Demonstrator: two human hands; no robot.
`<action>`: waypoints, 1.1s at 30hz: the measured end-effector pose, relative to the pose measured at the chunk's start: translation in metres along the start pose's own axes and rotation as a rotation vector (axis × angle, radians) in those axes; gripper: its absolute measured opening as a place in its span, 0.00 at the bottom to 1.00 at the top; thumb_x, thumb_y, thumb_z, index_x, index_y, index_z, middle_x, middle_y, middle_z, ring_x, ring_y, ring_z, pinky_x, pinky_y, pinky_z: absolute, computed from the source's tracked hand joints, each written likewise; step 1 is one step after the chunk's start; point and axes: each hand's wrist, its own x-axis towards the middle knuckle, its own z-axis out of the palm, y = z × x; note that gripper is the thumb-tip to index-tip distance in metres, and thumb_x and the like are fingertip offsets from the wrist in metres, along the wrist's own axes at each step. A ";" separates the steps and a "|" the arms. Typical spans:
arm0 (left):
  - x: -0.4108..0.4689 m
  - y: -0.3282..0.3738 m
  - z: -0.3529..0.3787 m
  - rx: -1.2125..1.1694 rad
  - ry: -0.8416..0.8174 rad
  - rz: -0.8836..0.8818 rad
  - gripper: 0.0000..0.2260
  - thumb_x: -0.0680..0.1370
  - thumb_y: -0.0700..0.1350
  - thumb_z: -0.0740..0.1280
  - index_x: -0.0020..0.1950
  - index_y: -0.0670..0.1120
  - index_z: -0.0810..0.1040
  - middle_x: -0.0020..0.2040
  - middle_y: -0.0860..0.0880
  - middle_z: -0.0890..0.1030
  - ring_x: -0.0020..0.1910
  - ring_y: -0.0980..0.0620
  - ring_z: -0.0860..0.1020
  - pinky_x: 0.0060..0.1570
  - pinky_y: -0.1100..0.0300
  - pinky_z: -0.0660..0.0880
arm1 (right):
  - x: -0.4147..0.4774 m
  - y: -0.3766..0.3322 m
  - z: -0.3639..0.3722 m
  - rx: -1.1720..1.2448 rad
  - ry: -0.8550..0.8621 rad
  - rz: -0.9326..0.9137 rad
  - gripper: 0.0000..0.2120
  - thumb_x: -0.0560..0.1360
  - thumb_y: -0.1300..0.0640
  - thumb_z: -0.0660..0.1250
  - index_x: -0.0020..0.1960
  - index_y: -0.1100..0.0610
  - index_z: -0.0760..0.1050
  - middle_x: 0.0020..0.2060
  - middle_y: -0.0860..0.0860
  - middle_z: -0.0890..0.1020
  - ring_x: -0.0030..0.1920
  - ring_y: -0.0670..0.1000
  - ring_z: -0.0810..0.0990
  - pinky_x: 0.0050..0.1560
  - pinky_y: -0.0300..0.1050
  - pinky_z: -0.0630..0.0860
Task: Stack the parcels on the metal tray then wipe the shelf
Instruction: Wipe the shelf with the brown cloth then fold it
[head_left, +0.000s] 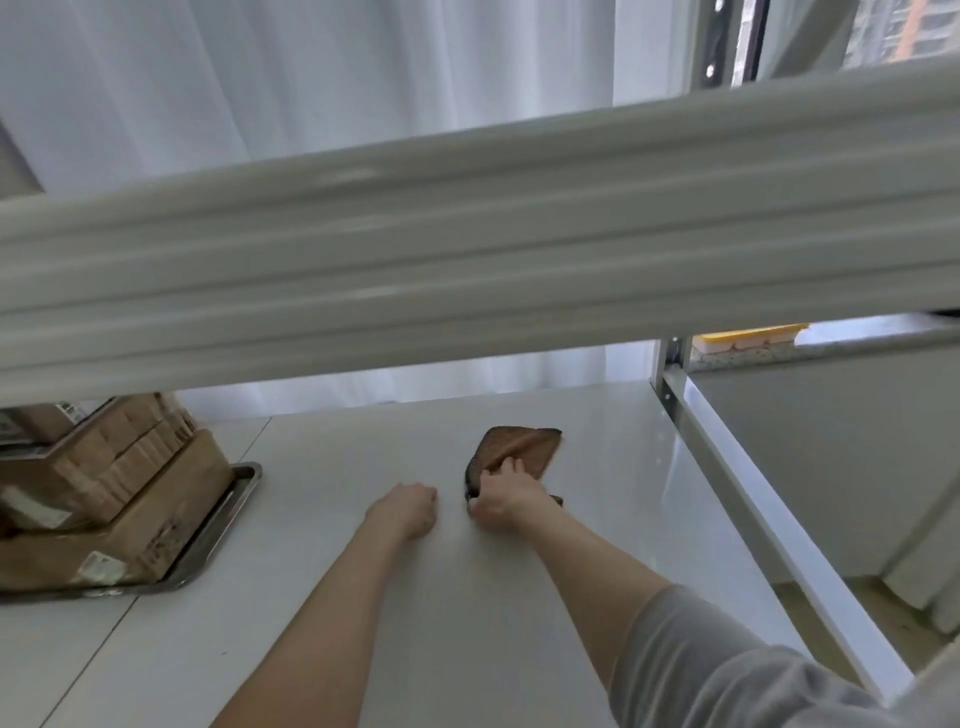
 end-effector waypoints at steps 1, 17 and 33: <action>-0.004 0.001 0.003 0.002 0.008 0.001 0.16 0.80 0.42 0.53 0.65 0.43 0.72 0.67 0.42 0.72 0.66 0.42 0.70 0.65 0.48 0.70 | -0.006 -0.011 0.005 0.007 -0.029 -0.058 0.30 0.80 0.45 0.52 0.78 0.58 0.53 0.77 0.62 0.46 0.77 0.61 0.45 0.75 0.56 0.50; -0.047 -0.015 0.010 0.064 0.121 -0.047 0.23 0.80 0.36 0.49 0.76 0.40 0.59 0.78 0.47 0.54 0.77 0.48 0.53 0.73 0.51 0.59 | -0.053 0.062 -0.011 0.026 0.254 0.382 0.29 0.78 0.55 0.59 0.76 0.60 0.55 0.74 0.59 0.60 0.71 0.61 0.62 0.68 0.52 0.63; 0.018 -0.099 -0.033 0.078 0.050 0.088 0.19 0.80 0.42 0.54 0.70 0.43 0.68 0.71 0.45 0.67 0.71 0.47 0.65 0.67 0.49 0.68 | 0.029 -0.119 0.019 -0.137 0.079 -0.080 0.23 0.80 0.55 0.55 0.74 0.49 0.64 0.76 0.50 0.60 0.74 0.61 0.56 0.71 0.54 0.62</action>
